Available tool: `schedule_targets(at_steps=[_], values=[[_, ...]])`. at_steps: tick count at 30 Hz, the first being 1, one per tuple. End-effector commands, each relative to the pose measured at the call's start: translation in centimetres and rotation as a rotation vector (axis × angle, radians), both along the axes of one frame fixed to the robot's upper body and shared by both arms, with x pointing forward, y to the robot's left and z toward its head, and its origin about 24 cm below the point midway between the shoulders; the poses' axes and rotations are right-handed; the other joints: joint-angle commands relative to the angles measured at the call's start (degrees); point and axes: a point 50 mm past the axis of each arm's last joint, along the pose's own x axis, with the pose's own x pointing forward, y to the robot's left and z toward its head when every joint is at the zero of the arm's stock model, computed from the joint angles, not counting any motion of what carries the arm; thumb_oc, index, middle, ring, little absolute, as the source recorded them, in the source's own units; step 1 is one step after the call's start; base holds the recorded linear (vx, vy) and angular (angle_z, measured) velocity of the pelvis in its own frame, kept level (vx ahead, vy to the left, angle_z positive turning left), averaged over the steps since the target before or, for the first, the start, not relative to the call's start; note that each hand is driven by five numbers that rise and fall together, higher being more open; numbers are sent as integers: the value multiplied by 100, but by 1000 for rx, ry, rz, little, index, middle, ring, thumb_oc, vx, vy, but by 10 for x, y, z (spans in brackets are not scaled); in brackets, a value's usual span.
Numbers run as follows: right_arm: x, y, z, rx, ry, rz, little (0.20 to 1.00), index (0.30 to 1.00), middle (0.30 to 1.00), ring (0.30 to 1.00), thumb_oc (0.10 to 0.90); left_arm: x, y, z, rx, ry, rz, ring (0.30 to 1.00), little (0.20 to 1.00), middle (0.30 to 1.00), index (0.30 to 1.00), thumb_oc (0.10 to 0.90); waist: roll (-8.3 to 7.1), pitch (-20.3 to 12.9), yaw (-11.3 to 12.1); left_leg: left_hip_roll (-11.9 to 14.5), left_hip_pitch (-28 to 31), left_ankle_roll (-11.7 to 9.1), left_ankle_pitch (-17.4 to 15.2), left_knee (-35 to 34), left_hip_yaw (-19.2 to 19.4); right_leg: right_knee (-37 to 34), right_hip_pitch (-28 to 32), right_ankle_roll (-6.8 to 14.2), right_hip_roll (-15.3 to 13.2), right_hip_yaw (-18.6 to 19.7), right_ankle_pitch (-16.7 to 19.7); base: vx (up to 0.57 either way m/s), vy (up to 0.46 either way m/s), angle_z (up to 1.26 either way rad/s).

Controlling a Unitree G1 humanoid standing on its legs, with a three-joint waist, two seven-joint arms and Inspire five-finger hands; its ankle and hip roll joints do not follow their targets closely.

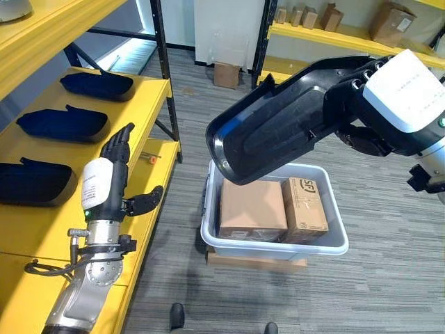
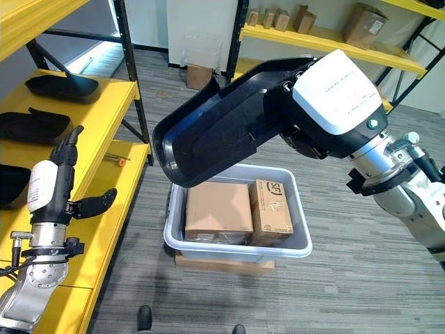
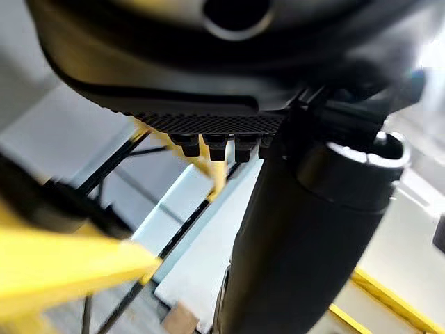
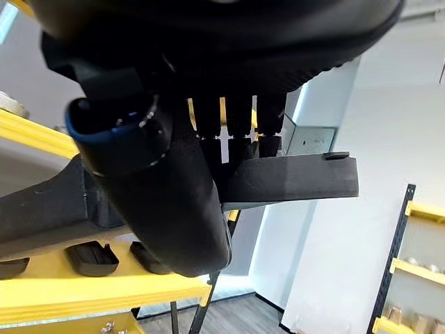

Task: Move parts from the plastic box to the shelf.

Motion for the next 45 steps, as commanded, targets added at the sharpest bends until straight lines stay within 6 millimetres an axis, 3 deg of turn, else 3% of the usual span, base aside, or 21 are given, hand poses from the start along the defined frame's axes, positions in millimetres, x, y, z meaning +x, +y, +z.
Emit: schedule_targets(at_steps=[1, 10, 25, 45], values=[[-9, -3, 51, 124, -261, 50, 300, 300, 300, 300, 400, 12, -22, 48, 177, -304, -108, 1000, 1000, 1000, 1000, 900, 13, -938, 88, 414, 712, -235, -795, -50, -63, 429, -16, 270, -62, 215, -231, 14, -8, -11], [-13, 3, 54, 119, -309, 92, 300, 300, 300, 300, 400, 11, -34, 57, 343, -398, -127, 1000, 1000, 1000, 1000, 900, -84, -1000, 2, 466, 763, -238, -849, -50, -18, 428, 8, 282, -34, 250, -267, 7, -5, -4], [-13, 8, 56, 159, -332, 136, 300, 300, 300, 300, 400, 10, -61, 56, 370, -436, -248, 1000, 1000, 1000, 1000, 900, -219, -1052, -61, 516, 812, -240, -890, -50, 76, 384, 13, 270, 31, 336, -280, -1, 1, -1], [-10, 6, 52, 188, -324, 146, 300, 300, 300, 300, 400, -4, -75, 80, 384, -597, -297, 1000, 1000, 1000, 1000, 900, -382, -981, -37, 544, 843, -225, -910, -50, 110, 397, 12, 274, 51, 377, -299, -4, 2, -2]])
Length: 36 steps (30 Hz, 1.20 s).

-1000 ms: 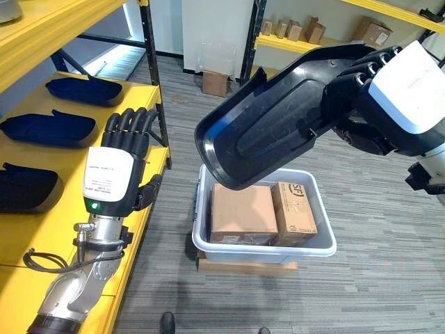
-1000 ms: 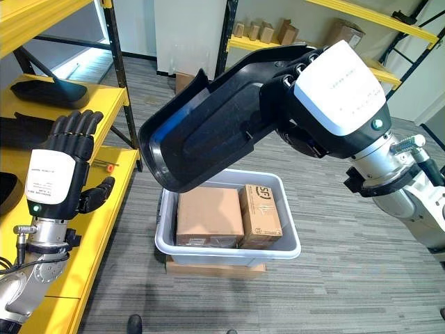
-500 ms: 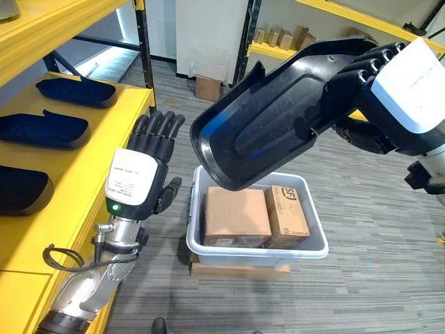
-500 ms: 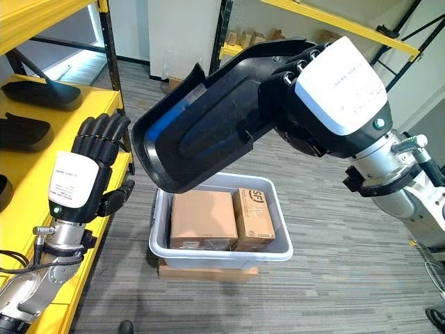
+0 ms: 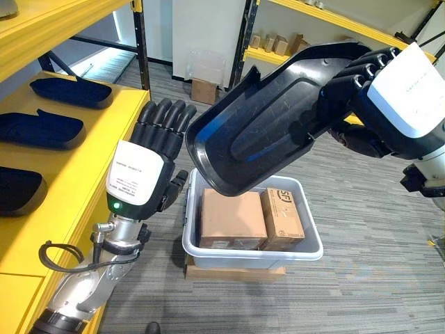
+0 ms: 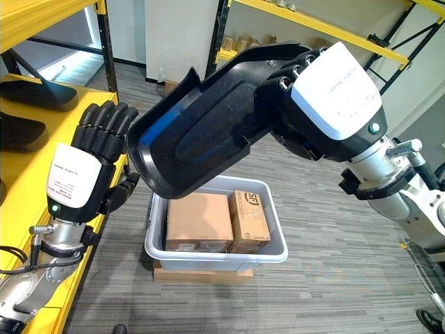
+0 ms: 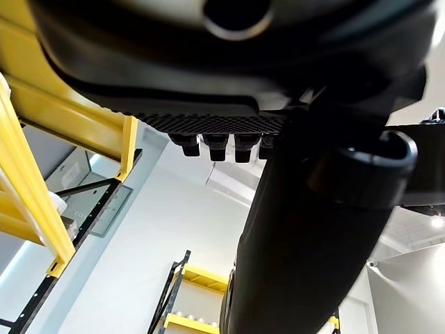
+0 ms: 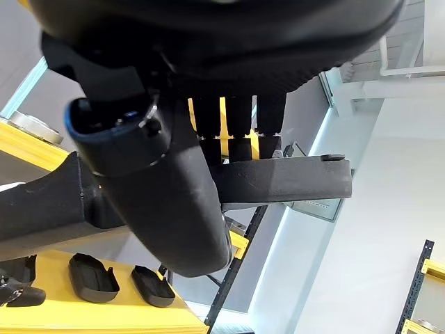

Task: Move parts from the plastic box to the shelf.

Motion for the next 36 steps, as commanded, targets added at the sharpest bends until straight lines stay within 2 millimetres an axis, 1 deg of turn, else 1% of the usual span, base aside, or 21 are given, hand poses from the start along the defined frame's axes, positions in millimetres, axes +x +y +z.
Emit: schedule_targets(at_steps=[1, 10, 18, 23, 26, 28, 36], values=[[-4, -4, 52, 161, -242, 30, 300, 300, 300, 300, 400, -3, -21, 56, 17, -320, -134, 1000, 1000, 1000, 1000, 900, 90, -576, 122, 370, 669, -128, -836, -46, -104, 408, 4, 295, -88, 159, -276, 0, 0, 0], [-4, -14, 47, 196, -225, -3, 300, 300, 300, 300, 400, -8, -15, 59, 7, -345, -104, 1000, 1000, 1000, 1000, 900, 2, -563, 169, 381, 663, -128, -833, -46, -119, 400, 22, 293, -66, 125, -269, 0, 0, 0], [0, -17, 45, 197, -209, -24, 300, 300, 300, 300, 400, -11, -15, 63, 18, -371, -109, 1000, 1000, 1000, 1000, 900, -55, -551, 200, 385, 651, -121, -839, -46, -137, 411, 13, 293, -66, 125, -252, 0, 0, 0], [2, -19, 43, 198, -197, -33, 300, 300, 300, 300, 400, -12, -18, 66, 26, -378, -131, 1000, 1000, 1000, 1000, 900, -86, -539, 208, 382, 634, -119, -841, -46, -146, 416, 16, 295, -62, 114, -251, 0, 0, 0], [4, -19, 43, 203, -191, -35, 300, 300, 300, 300, 400, -13, -26, 67, 31, -374, -182, 1000, 1000, 1000, 1000, 900, -106, -540, 192, 387, 633, -117, -836, -46, -160, 429, 17, 297, -66, 101, -257, 0, 0, 0], [5, -19, 44, 202, -190, -36, 300, 300, 300, 300, 400, -13, -28, 67, 32, -369, -193, 1000, 1000, 1000, 1000, 900, -110, -539, 192, 387, 634, -116, -834, -46, -164, 431, 18, 296, -65, 103, -259, 0, 0, 0], [14, -13, 47, 194, -178, -28, 300, 300, 300, 300, 400, -12, -47, 66, 68, -337, -296, 1000, 1000, 1000, 1000, 900, -107, -482, 161, 388, 662, -108, -834, -46, -130, 451, 6, 292, -62, 145, -272, 0, 0, 0]])
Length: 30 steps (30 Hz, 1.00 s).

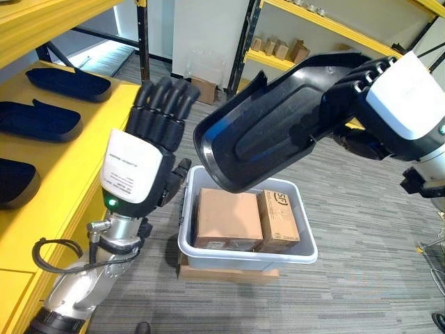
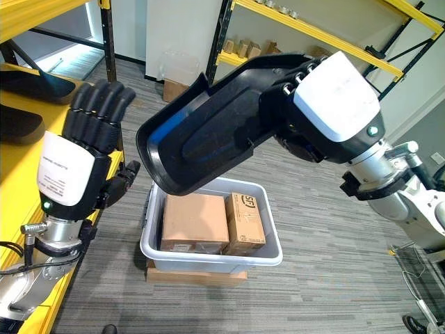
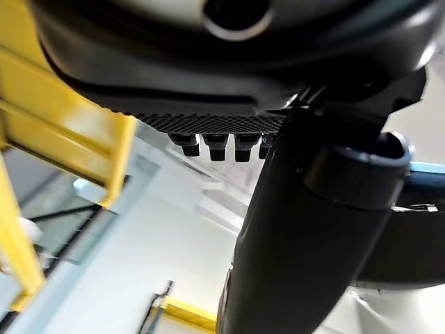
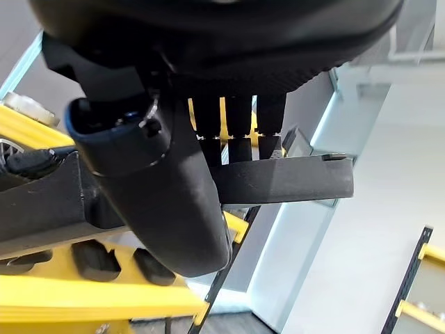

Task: Move parts from the plastic box to the shelf.

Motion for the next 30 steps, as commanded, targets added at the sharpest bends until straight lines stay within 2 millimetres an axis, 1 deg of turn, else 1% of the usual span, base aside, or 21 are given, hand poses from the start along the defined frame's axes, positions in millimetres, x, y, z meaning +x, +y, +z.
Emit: schedule_targets(at_steps=[1, 9, 17, 30], values=[[4, -6, 61, 192, -255, -3, 300, 300, 300, 300, 400, -7, -32, 47, 47, -239, -199, 1000, 1000, 1000, 1000, 900, 127, -455, 147, 299, 667, -78, -821, -47, -84, 452, -20, 311, -156, 187, -231, 0, 0, 0], [13, 3, 64, 178, -231, 11, 300, 300, 300, 300, 400, -6, -45, 48, 88, -225, -270, 1000, 1000, 1000, 1000, 900, 123, -420, 110, 304, 690, -79, -820, -47, -46, 446, -46, 314, -154, 220, -225, 0, 0, 0], [20, 8, 67, 166, -225, 12, 300, 300, 300, 300, 400, -3, -54, 47, 102, -215, -310, 1000, 1000, 1000, 1000, 900, 165, -404, 64, 287, 662, -78, -807, -47, -44, 437, -71, 304, -161, 240, -218, 0, 0, 0], [26, 9, 71, 172, -226, 0, 300, 300, 300, 300, 400, -3, -57, 45, 101, -191, -332, 1000, 1000, 1000, 1000, 900, 205, -388, 50, 276, 653, -70, -804, -47, -39, 426, -88, 309, -176, 251, -205, 0, 0, 0]])
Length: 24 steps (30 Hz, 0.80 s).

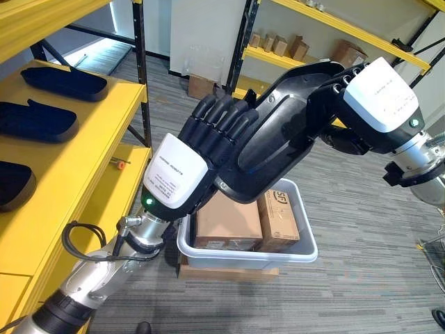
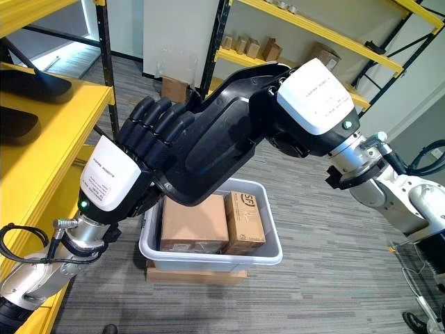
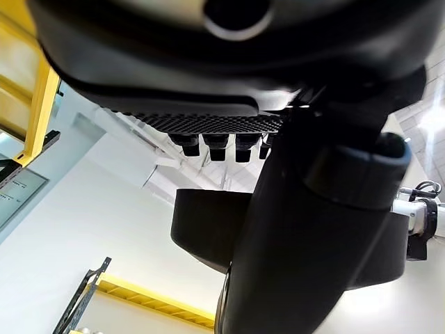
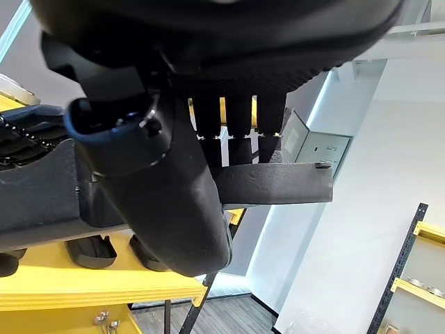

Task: Move parts from the plastic box to the shelf.

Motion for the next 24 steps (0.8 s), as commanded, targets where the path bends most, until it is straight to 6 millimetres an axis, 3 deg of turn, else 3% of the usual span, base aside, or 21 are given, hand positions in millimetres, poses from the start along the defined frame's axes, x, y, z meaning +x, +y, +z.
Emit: schedule_targets(at_steps=[1, 24], values=[[-1, 0, 69, 175, -247, 5, 300, 300, 300, 300, 400, -7, -23, 47, -9, -240, -159, 1000, 1000, 1000, 1000, 900, 160, -420, 76, 273, 654, -43, -774, -48, -75, 426, -60, 311, -176, 223, -178, 0, 0, 0], [6, 24, 82, 172, -258, 78, 300, 300, 300, 300, 400, -5, -37, 40, -35, -160, -234, 1000, 1000, 1000, 1000, 900, 154, -398, 62, 277, 666, -24, -771, -48, -7, 384, -96, 290, -153, 315, -145, 0, 0, 0]])
